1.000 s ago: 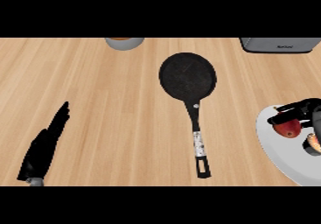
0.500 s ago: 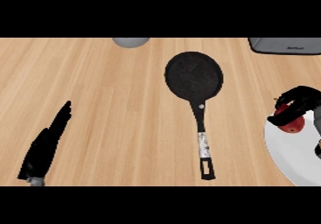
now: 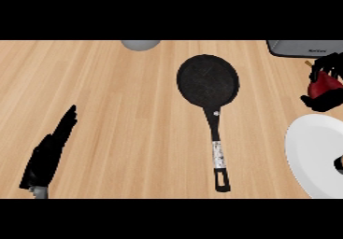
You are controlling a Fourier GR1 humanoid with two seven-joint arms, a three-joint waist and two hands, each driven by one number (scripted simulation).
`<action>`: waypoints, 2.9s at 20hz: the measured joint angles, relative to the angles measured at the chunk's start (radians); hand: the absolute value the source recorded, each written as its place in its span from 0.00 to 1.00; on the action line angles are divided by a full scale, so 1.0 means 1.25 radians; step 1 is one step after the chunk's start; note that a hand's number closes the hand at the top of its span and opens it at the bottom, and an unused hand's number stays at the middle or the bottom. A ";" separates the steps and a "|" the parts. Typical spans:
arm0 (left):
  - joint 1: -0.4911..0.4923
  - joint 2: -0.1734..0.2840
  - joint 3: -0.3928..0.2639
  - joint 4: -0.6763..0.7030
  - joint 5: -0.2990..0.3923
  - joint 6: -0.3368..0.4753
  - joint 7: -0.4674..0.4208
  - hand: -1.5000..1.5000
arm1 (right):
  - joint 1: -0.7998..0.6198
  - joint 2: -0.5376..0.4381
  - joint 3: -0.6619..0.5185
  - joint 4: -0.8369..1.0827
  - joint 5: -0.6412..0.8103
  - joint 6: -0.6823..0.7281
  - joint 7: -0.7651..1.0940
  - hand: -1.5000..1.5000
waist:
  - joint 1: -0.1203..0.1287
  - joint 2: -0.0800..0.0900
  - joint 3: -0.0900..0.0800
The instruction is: Pick the pear from the plate and place it in the pan
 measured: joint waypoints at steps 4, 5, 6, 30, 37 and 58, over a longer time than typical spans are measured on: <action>-0.005 -0.005 -0.002 0.005 -0.001 -0.001 0.006 0.50 | -0.042 0.011 -0.025 0.031 0.032 -0.111 -0.154 1.00 | 0.000 0.001 -0.001; -0.010 -0.003 0.001 0.010 -0.001 -0.004 0.006 0.50 | -0.057 0.025 -0.028 0.043 0.038 -0.131 -0.181 1.00 | -0.001 0.000 -0.002; -0.009 -0.007 -0.004 0.013 -0.007 -0.001 0.002 0.50 | -0.080 0.040 -0.031 0.060 0.042 -0.143 -0.201 1.00 | 0.000 0.000 -0.002; -0.029 -0.027 -0.005 0.004 -0.028 -0.018 0.008 0.50 | -0.462 0.486 -0.051 0.625 0.113 -0.211 -0.272 1.00 | 0.028 0.013 -0.004; -0.039 -0.039 -0.018 0.011 -0.042 -0.014 0.003 0.50 | -0.473 0.558 -0.089 0.731 0.080 -0.134 -0.238 0.00 | 0.040 0.020 -0.004; -0.031 -0.035 -0.004 0.013 -0.035 -0.028 -0.009 0.50 | -0.460 0.477 -0.423 0.717 -0.213 -0.254 -0.329 0.00 | 0.035 0.021 -0.003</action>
